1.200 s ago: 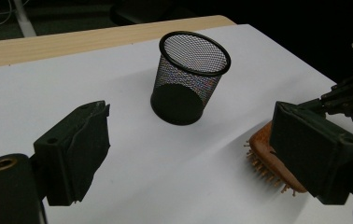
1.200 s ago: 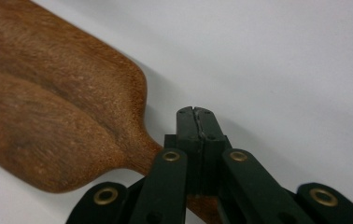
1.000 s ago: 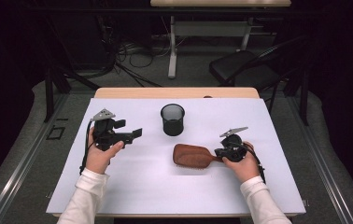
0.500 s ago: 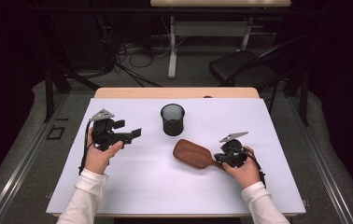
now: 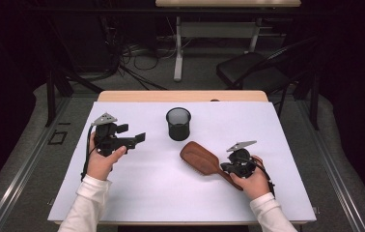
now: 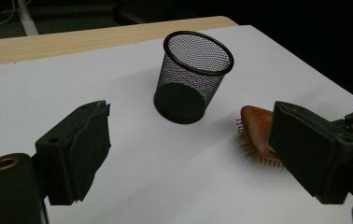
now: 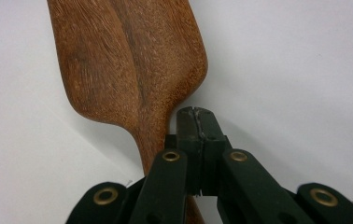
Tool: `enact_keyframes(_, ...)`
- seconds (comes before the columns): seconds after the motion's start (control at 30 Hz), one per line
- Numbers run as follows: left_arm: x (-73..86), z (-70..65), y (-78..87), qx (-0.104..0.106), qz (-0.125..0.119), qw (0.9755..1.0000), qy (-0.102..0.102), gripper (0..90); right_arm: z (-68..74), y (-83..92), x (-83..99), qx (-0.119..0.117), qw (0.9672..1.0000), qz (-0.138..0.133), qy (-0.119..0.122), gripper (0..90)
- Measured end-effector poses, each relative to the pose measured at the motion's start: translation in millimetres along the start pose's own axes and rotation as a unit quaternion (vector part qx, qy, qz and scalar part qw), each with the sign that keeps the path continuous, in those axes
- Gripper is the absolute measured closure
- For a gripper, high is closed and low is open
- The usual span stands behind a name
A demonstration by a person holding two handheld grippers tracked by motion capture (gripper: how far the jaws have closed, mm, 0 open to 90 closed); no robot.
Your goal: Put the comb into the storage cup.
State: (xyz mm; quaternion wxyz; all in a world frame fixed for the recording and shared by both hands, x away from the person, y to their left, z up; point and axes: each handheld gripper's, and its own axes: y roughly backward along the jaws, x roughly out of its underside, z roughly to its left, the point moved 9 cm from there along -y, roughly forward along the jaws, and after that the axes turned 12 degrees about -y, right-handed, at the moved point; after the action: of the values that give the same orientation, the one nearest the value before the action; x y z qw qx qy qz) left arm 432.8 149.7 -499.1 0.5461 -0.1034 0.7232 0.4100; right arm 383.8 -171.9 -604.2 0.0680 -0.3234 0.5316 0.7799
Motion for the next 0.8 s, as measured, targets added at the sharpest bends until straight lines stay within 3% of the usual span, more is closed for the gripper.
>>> enact_keyframes(0.57,1.4,0.4,-1.0,0.003,0.003,1.0,-0.001,12.9,-0.5,4.0,1.2,-0.003,1.0,0.0,-0.004,90.0)
enact_keyframes(0.8,1.9,1.9,0.0,0.002,0.003,1.0,0.001,12.9,-1.2,6.1,-1.9,-0.007,0.9999,-0.013,-0.004,88.1)
